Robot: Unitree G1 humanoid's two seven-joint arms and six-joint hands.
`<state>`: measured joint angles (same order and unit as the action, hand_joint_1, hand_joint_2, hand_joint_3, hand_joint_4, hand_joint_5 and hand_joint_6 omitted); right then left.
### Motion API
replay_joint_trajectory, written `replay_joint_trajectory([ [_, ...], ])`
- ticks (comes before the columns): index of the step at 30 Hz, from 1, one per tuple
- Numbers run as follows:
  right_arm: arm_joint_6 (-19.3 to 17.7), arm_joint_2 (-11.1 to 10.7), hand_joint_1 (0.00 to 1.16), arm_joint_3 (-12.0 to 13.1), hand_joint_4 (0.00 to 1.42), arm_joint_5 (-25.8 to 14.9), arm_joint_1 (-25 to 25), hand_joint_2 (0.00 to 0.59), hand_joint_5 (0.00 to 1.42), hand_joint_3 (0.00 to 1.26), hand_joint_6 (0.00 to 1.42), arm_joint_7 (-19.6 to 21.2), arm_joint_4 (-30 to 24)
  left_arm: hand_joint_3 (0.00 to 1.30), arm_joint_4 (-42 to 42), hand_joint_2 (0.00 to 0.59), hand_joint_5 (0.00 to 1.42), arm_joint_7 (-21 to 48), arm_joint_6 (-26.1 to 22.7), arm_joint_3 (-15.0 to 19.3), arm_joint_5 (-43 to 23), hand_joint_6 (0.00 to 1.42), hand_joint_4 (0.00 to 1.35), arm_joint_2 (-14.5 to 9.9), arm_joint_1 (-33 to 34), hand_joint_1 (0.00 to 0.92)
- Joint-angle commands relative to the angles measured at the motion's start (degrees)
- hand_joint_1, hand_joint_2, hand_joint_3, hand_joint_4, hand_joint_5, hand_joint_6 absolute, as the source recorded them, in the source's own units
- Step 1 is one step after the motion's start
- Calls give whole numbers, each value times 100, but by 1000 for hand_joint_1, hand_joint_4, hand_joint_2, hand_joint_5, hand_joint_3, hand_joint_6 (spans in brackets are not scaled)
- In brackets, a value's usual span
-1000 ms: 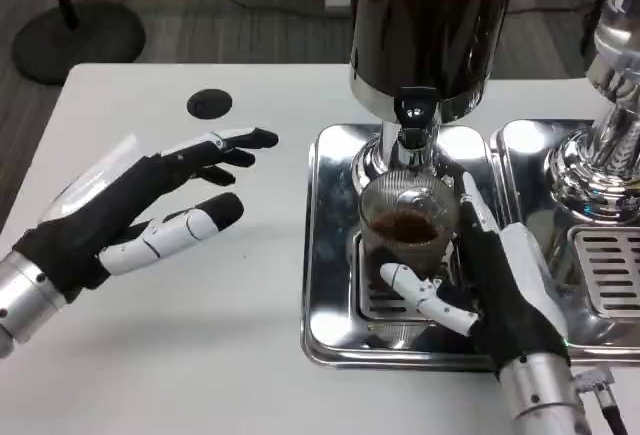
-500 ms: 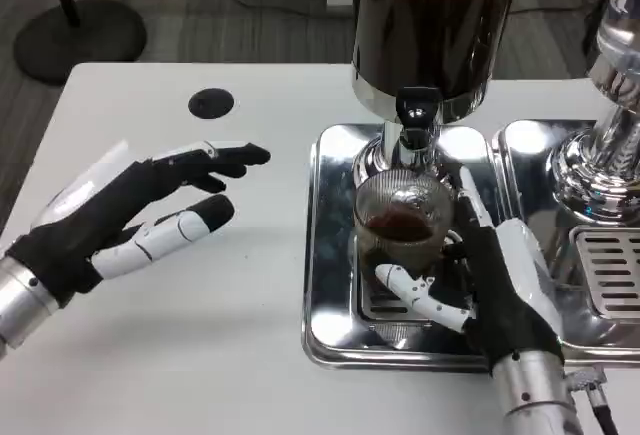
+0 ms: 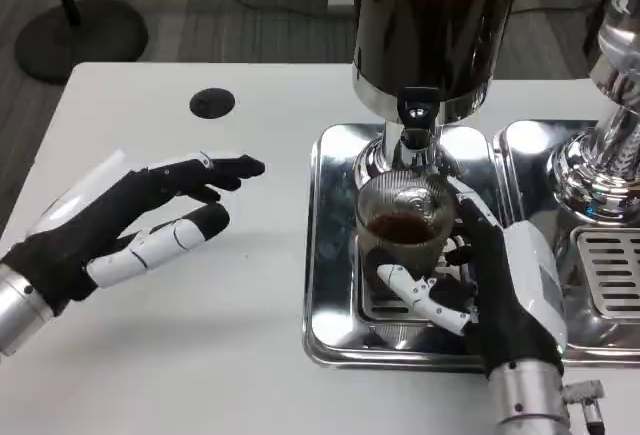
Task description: Grasp the cup under the faucet to collect the drink, then remove the cup.
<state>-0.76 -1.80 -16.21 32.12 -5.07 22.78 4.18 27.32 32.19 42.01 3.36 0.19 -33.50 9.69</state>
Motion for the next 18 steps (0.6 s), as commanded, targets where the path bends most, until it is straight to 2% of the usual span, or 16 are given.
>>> replay_joint_trajectory([
  [1, -253, 5, 666, 1, 277, 37, -64, 186, 376, 266, 526, 210, -62, 281, 21, 147, 239, 42, 71, -36, 24, 307, 221, -103, -15, 0],
  [6, -366, -28, 659, 44, 317, 10, -105, 193, 413, 329, 541, 276, -76, 270, 27, 154, 239, 53, 74, -52, 39, 316, 222, -107, -8, 0],
  [18, -673, -78, 654, 156, 396, 8, -320, 195, 495, 371, 610, 516, -191, 257, 43, 155, 239, 36, 40, -114, 110, 320, 222, -68, 9, 0],
])
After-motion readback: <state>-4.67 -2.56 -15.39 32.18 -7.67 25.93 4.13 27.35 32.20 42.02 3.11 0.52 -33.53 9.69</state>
